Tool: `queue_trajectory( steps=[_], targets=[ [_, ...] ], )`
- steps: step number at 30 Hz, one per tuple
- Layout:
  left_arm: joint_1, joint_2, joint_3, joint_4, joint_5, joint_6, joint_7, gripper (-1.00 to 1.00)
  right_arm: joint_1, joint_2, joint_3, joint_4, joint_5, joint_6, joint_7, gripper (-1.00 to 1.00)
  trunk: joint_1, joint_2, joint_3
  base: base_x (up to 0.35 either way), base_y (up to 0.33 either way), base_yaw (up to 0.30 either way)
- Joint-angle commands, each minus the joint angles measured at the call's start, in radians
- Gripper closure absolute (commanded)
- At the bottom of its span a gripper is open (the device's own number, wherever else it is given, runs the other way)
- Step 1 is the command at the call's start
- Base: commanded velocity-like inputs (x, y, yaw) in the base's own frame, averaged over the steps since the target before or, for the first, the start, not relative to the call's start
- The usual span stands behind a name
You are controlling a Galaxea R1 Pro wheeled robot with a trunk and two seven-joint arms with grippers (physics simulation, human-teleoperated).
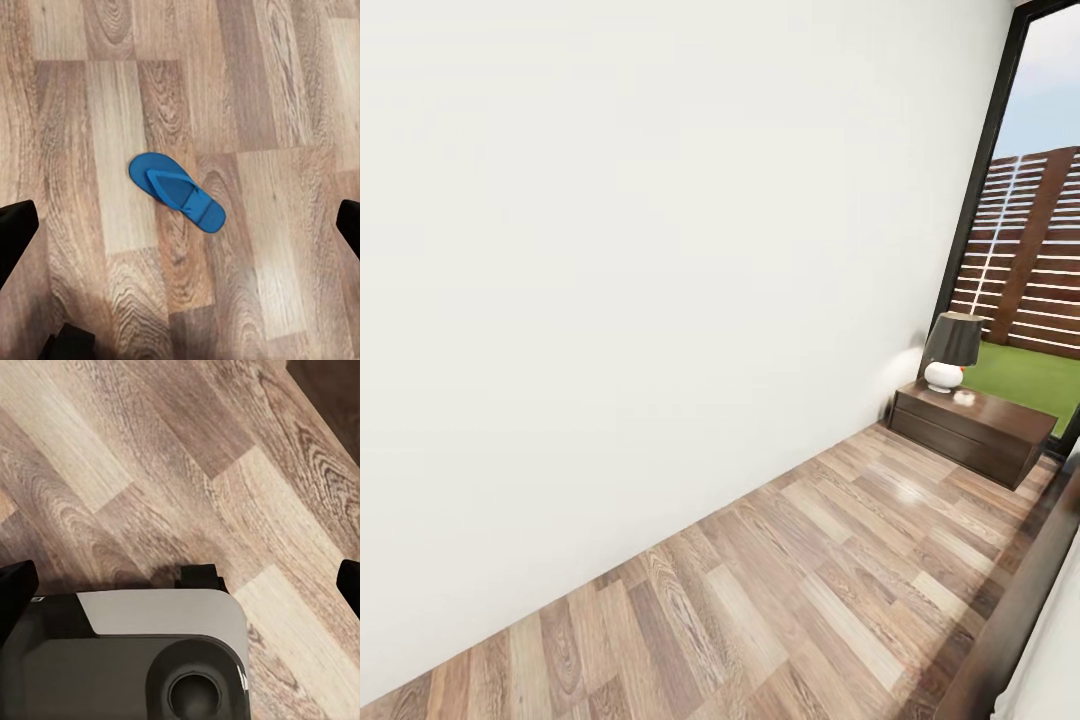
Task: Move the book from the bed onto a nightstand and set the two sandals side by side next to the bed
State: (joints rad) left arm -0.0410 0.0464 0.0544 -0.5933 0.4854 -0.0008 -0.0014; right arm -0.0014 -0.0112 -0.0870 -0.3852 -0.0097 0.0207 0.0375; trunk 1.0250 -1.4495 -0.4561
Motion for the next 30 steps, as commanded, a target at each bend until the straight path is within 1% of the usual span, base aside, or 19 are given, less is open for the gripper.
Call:
queue_trajectory(
  steps=[1,5,7,8,9,10,11,12,13,14,15,17,19,21,23,24,25,28,30],
  targets=[
    [0.000,0.001,-0.001,-0.001,0.009,-0.001,0.000,-1.00,0.000,0.001,-0.005,-0.001,-0.001,0.002,0.004,-1.00,0.000,-0.001,-0.001,0.000,0.000,0.000],
    [-0.003,0.019,-0.004,-0.018,-0.016,-0.005,0.001,-1.00,0.000,0.001,-0.005,-0.001,-0.001,0.002,0.004,-1.00,0.000,-0.001,-0.001,0.000,0.000,0.000],
    [-0.017,0.050,-0.009,-0.045,-0.103,-0.006,0.001,-1.00,0.000,0.001,-0.005,-0.001,-0.001,0.002,0.004,-1.00,0.000,-0.001,-0.001,0.000,0.000,0.000],
    [-0.035,0.069,-0.012,-0.070,-0.222,-0.004,0.001,-1.00,0.000,0.001,-0.005,-0.001,-0.001,0.002,0.004,-1.00,0.000,-0.001,-0.001,0.000,0.000,0.000],
    [-0.049,0.076,-0.013,-0.083,-0.318,-0.002,0.001,-1.00,0.000,0.001,-0.005,-0.001,0.000,0.001,0.004,-1.00,0.000,-0.001,-0.001,0.000,0.000,0.000],
    [-0.054,0.078,-0.014,-0.088,-0.369,-0.001,0.000,-1.00,0.000,0.001,-0.005,-0.001,0.000,0.002,0.004,-1.00,0.000,-0.001,-0.001,0.000,0.000,0.000],
    [-0.066,0.081,-0.015,-0.097,-0.531,0.007,0.000,-1.00,0.000,0.001,-0.005,-0.001,-0.001,0.002,0.004,-1.00,0.000,-0.001,-0.001,0.000,0.000,0.000],
    [-0.069,0.080,-0.015,-0.099,-0.585,0.012,0.000,-1.00,0.000,0.001,-0.005,-0.001,0.000,0.002,0.004,-1.00,0.000,-0.001,-0.001,0.000,0.000,0.000],
    [-0.073,0.077,-0.016,-0.102,-0.692,0.023,0.000,-1.00,0.000,0.001,-0.005,-0.001,0.000,0.002,0.004,-1.00,0.000,-0.001,-0.001,0.000,0.000,0.000],
    [-0.076,0.067,-0.016,-0.106,-0.841,0.046,-0.004,-1.00,0.000,0.001,-0.005,-0.001,0.000,0.002,0.004,-1.00,0.000,-0.001,-0.001,0.000,0.000,0.000],
    [-0.077,0.063,-0.016,-0.106,-0.885,0.053,-0.008,-1.00,0.000,0.001,-0.005,-0.001,0.000,0.002,0.004,-1.00,0.000,-0.001,-0.001,0.000,0.000,0.000],
    [-0.080,0.052,-0.016,-0.108,-1.034,0.070,-0.052,-1.00,0.000,0.001,-0.005,-0.001,0.000,0.001,0.004,-1.00,0.000,-0.001,-0.001,0.000,0.000,0.000],
    [-0.087,0.046,-0.017,-0.111,-1.155,0.077,-0.155,-1.00,0.000,0.001,-0.005,-0.001,0.000,0.001,0.004,-1.00,0.000,-0.001,-0.001,0.000,0.000,0.000],
    [-0.093,0.045,-0.017,-0.118,-1.211,0.079,-0.227,-1.00,0.000,0.001,-0.005,-0.001,0.000,0.001,0.004,-1.00,0.000,-0.001,-0.001,0.000,0.000,0.000],
    [-0.114,0.045,-0.017,-0.145,-1.304,0.081,-0.398,-1.00,0.000,0.001,-0.005,-0.001,0.000,0.001,0.004,-1.00,0.000,-0.001,-0.001,0.000,0.000,0.000],
    [-0.130,0.046,-0.016,-0.156,-1.332,0.080,-0.489,-1.00,0.000,0.001,-0.005,-0.001,0.000,0.001,0.004,-1.00,0.000,-0.001,-0.001,0.000,0.000,0.000],
    [-0.144,0.048,-0.016,-0.163,-1.350,0.079,-0.569,-1.00,0.000,0.001,-0.005,-0.001,0.000,0.002,0.004,-1.00,0.000,-0.001,-0.001,0.000,0.000,0.000],
    [-0.173,0.050,-0.015,-0.174,-1.373,0.079,-0.702,-1.00,0.000,0.001,-0.005,-0.001,0.000,0.002,0.004,-1.00,0.000,-0.001,-0.001,0.000,0.000,0.000],
    [-0.180,0.050,-0.015,-0.176,-1.376,0.082,-0.724,-1.00,0.000,0.001,-0.005,-0.001,0.000,0.002,0.004,-1.00,0.000,-0.001,-0.001,0.000,0.000,0.000]
  ],
)
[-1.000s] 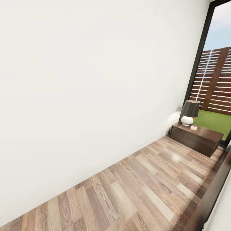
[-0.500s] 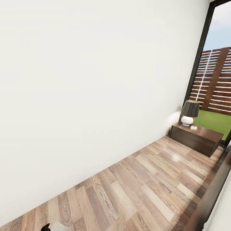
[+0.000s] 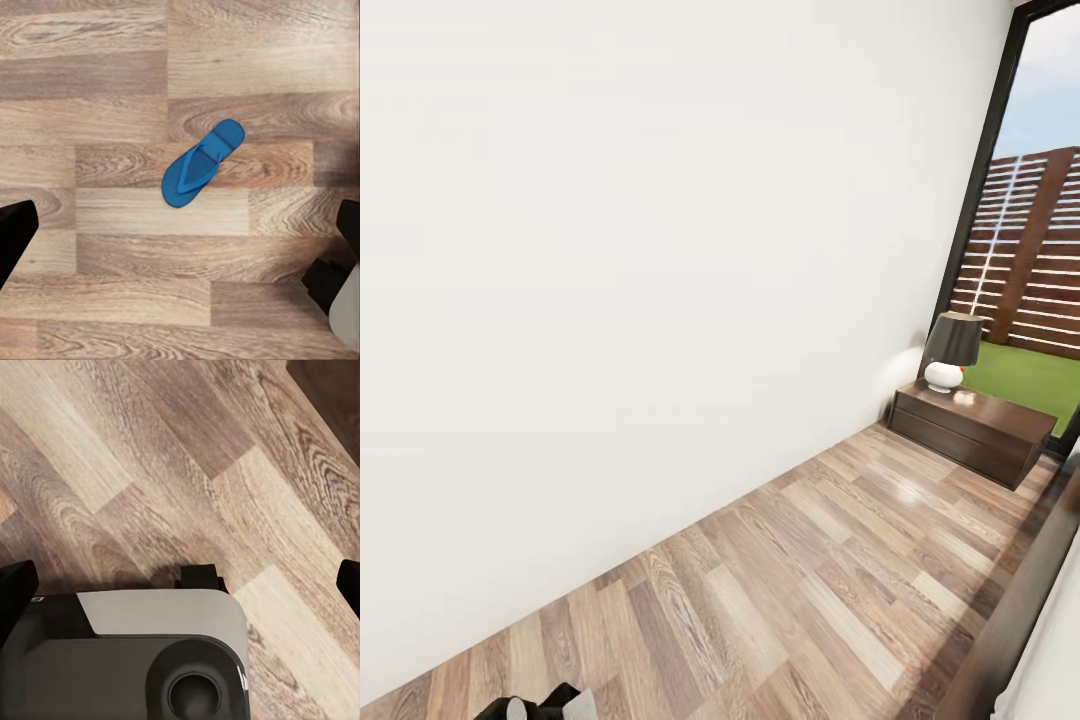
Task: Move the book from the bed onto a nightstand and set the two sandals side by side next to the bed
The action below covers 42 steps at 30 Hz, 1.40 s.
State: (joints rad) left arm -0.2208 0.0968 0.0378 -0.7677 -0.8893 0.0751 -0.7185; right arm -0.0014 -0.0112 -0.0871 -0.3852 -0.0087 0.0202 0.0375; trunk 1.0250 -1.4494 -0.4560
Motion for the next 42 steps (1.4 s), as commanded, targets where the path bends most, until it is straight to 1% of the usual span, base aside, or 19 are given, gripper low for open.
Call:
queue_trajectory(
  steps=[1,5,10,13,16,18,19,20,22,23,24,25,26,28,30,40,41,42],
  targets=[
    [-0.003,0.000,0.003,-0.003,-0.003,0.007,-0.018,-1.00,0.000,0.000,-0.005,-0.001,-0.001,0.002,0.004,-1.00,0.000,-0.001,-0.001,0.000,0.000,0.000],
    [-0.007,-0.010,0.001,-0.004,-0.007,0.018,-0.026,-1.00,0.000,0.000,-0.005,-0.001,-0.001,0.002,0.004,-1.00,0.000,-0.001,-0.001,0.000,0.000,0.000],
    [-0.008,-0.014,0.002,-0.004,-0.009,0.020,-0.024,-1.00,0.000,0.000,-0.003,-0.010,0.000,0.001,0.006,-1.00,0.000,-0.001,-0.001,0.000,0.000,0.000],
    [-0.008,-0.015,0.002,-0.004,-0.008,0.020,-0.025,-1.00,0.000,-0.002,-0.002,-0.099,0.000,0.005,0.007,-1.00,0.000,-0.001,-0.001,0.000,0.000,0.000],
    [-0.008,-0.015,0.001,-0.004,-0.008,0.021,-0.026,-1.00,0.000,-0.002,-0.002,-0.249,-0.001,0.019,0.004,-1.00,0.000,-0.001,-0.001,0.000,0.000,0.000],
    [-0.008,-0.015,0.001,-0.004,-0.007,0.021,-0.026,-1.00,-0.001,-0.001,-0.002,-0.313,-0.002,0.029,0.001,-1.00,0.000,-0.001,-0.001,0.000,0.000,0.000],
    [-0.008,-0.015,0.001,-0.004,-0.007,0.021,-0.026,-1.00,-0.001,-0.001,-0.002,-0.330,-0.002,0.035,0.001,-1.00,0.000,-0.001,-0.001,0.000,0.000,0.000],
    [-0.008,-0.016,0.001,-0.004,-0.007,0.021,-0.027,-1.00,-0.003,-0.001,-0.002,-0.355,-0.002,0.053,0.000,-1.00,0.000,-0.001,-0.001,0.000,0.000,0.000],
    [-0.008,-0.016,0.001,-0.004,-0.007,0.021,-0.027,-1.00,-0.004,-0.001,-0.002,-0.370,-0.002,0.084,0.000,-1.00,0.000,-0.001,-0.001,0.000,0.000,0.000],
    [-0.008,-0.017,0.001,-0.004,-0.007,0.022,-0.027,-1.00,-0.006,-0.001,-0.002,-0.381,-0.002,0.128,0.002,-1.00,0.000,-0.001,-0.001,0.000,0.000,0.000],
    [-0.008,-0.020,0.001,-0.004,-0.007,0.022,-0.027,-1.00,-0.009,-0.001,-0.002,-0.391,-0.002,0.206,0.006,-1.00,0.000,-0.001,-0.001,0.000,0.000,0.000],
    [-0.008,-0.026,0.001,-0.004,-0.007,0.022,-0.027,-1.00,-0.025,-0.001,-0.002,-0.411,-0.002,0.277,0.011,-1.00,0.000,-0.001,-0.001,0.000,0.000,0.000],
    [-0.008,-0.028,0.001,-0.004,-0.007,0.022,-0.027,-1.00,-0.032,-0.001,0.000,-0.433,-0.002,0.295,0.019,-1.00,0.000,-0.001,-0.001,0.000,0.000,0.000],
    [-0.008,-0.029,0.001,-0.004,-0.008,0.022,-0.027,-1.00,-0.038,0.001,0.003,-0.484,-0.002,0.313,0.034,-1.00,0.000,-0.001,-0.001,0.000,0.000,0.000],
    [-0.008,-0.030,0.001,-0.004,-0.008,0.022,-0.027,-1.00,-0.041,0.001,0.004,-0.507,-0.002,0.319,0.040,-1.00,0.000,-0.001,-0.001,0.000,0.000,0.000],
    [-0.008,-0.031,0.001,-0.005,-0.007,0.024,-0.031,-1.00,-0.043,-0.001,-0.005,-0.562,-0.002,0.329,0.044,-1.00,0.000,-0.001,-0.001,0.000,0.000,0.000],
    [-0.008,-0.039,0.001,-0.006,-0.007,0.026,-0.031,-1.00,-0.043,-0.001,-0.005,-0.566,-0.002,0.331,0.044,-1.00,0.000,-0.001,-0.001,0.000,0.000,0.000],
    [-0.008,-0.040,0.001,-0.007,-0.007,0.026,-0.031,-1.00,-0.043,-0.001,-0.005,-0.566,-0.002,0.331,0.044,-1.00,0.000,-0.001,-0.001,0.000,0.000,0.000]
  ],
)
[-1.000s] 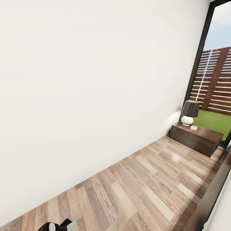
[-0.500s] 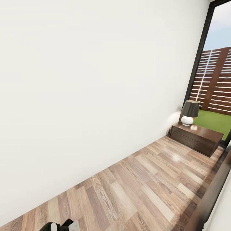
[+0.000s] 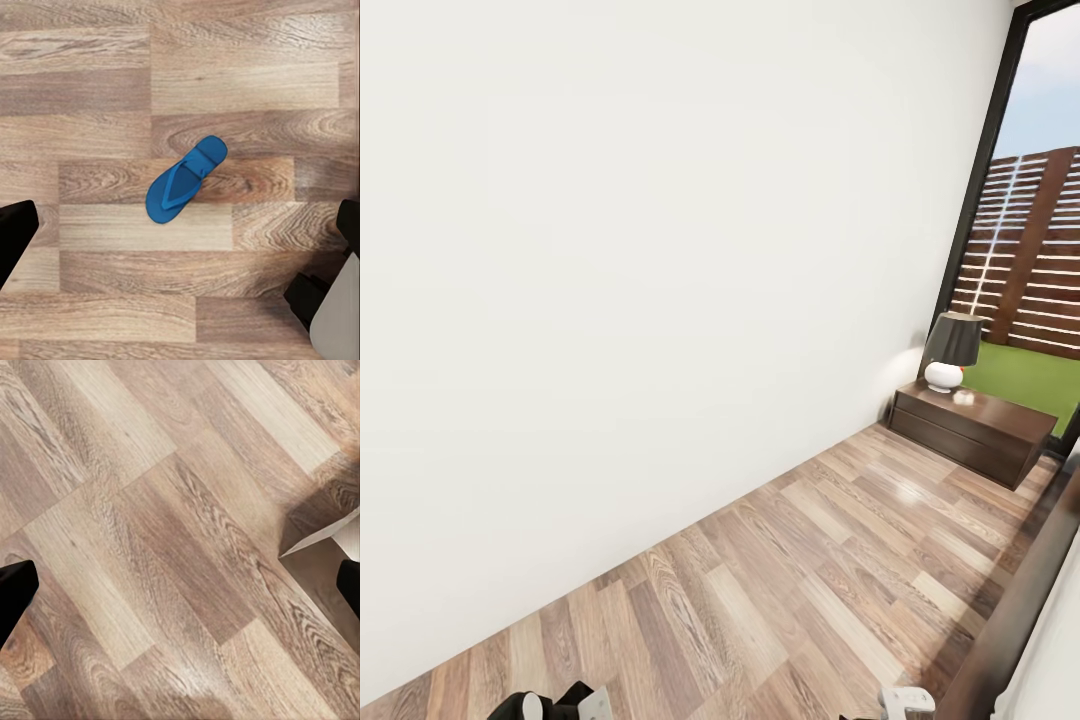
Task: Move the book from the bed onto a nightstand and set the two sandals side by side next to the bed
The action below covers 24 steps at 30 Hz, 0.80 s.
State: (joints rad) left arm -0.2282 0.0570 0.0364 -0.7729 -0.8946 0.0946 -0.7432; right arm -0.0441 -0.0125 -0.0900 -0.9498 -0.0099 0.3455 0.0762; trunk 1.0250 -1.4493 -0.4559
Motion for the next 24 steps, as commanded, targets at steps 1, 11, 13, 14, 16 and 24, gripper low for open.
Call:
queue_trajectory(
  steps=[1,11,13,14,16,24],
  targets=[
    [0.000,-0.002,0.002,-0.002,-0.002,0.006,-0.006,-1.00,0.000,0.000,-0.002,-0.002,-0.001,0.006,0.005,-1.00,0.000,-0.001,-0.001,0.000,0.000,0.000],
    [0.000,-0.011,0.002,-0.008,-0.003,0.031,-0.006,-1.00,0.000,0.002,-0.001,-0.001,-0.001,0.006,0.005,-1.00,0.008,-0.015,-0.007,0.000,0.000,0.000],
    [0.000,-0.011,0.002,-0.011,-0.002,0.066,-0.006,-1.00,0.000,0.002,-0.001,-0.001,-0.001,0.006,0.004,-1.00,0.008,-0.015,-0.007,0.000,0.000,0.000],
    [0.000,-0.011,0.002,-0.013,-0.002,0.073,-0.006,-1.00,0.000,0.002,-0.001,-0.001,-0.001,0.006,0.004,-1.00,0.008,-0.015,-0.007,0.000,0.000,0.000],
    [0.000,-0.011,0.002,-0.028,-0.002,0.089,-0.006,-1.00,0.000,0.001,-0.002,-0.002,-0.001,0.006,0.005,-1.00,0.008,-0.015,-0.007,0.000,0.000,0.000],
    [0.000,-0.011,0.002,-0.045,-0.003,0.103,-0.007,-1.00,0.000,0.000,-0.005,-0.004,-0.001,0.004,0.004,-1.00,0.031,-0.057,-0.026,0.000,0.000,0.000]
  ],
)
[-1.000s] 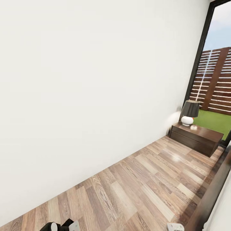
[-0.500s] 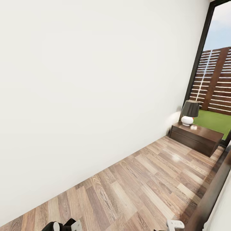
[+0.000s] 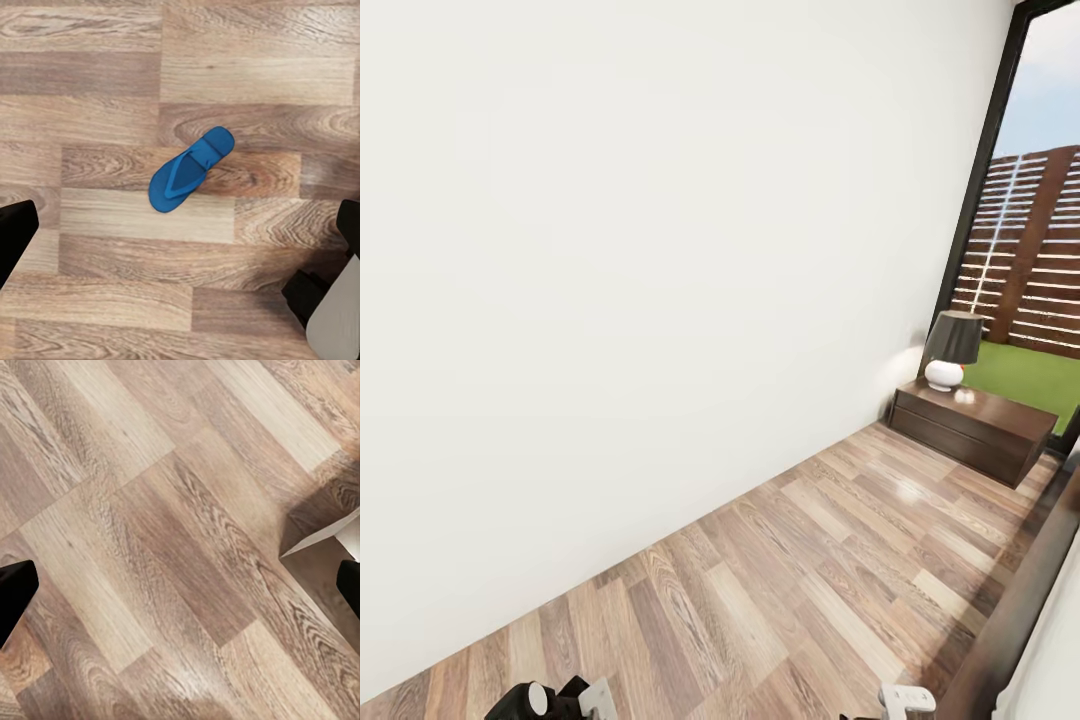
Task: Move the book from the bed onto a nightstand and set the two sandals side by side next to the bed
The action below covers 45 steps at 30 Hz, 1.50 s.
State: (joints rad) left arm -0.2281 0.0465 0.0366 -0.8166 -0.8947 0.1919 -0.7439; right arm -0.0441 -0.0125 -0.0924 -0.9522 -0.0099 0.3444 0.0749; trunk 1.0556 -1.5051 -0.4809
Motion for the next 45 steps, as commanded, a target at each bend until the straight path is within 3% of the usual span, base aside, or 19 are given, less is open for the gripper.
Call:
queue_trajectory(
  steps=[1,12,16,28,45],
  targets=[
    [0.000,0.000,0.002,-0.002,-0.003,0.005,-0.006,-1.00,0.000,0.000,-0.002,-0.002,-0.001,0.005,0.005,-1.00,0.004,-0.008,-0.004,0.000,0.000,0.000],
    [0.000,0.000,0.002,-0.003,-0.003,0.006,-0.007,-1.00,0.000,0.000,-0.004,-0.002,0.000,0.004,0.005,-1.00,0.046,-0.085,-0.039,0.000,0.000,0.000],
    [0.000,0.021,0.002,-0.021,-0.011,0.006,-0.001,-1.00,0.006,-0.004,-0.026,-0.025,-0.022,0.027,0.027,-1.00,0.046,-0.085,-0.039,0.000,0.000,0.000],
    [0.001,0.022,0.003,-0.057,-0.038,0.006,-0.003,-1.00,0.006,-0.029,-0.024,-0.055,-0.090,0.094,0.094,-1.00,0.046,-0.085,-0.039,0.000,0.000,0.000],
    [0.001,0.020,0.003,-0.060,-0.041,0.006,-0.003,-1.00,0.005,-0.024,-0.014,-0.132,-0.188,0.189,0.190,-1.00,0.046,-0.085,-0.039,0.000,0.000,0.000]
  ],
)
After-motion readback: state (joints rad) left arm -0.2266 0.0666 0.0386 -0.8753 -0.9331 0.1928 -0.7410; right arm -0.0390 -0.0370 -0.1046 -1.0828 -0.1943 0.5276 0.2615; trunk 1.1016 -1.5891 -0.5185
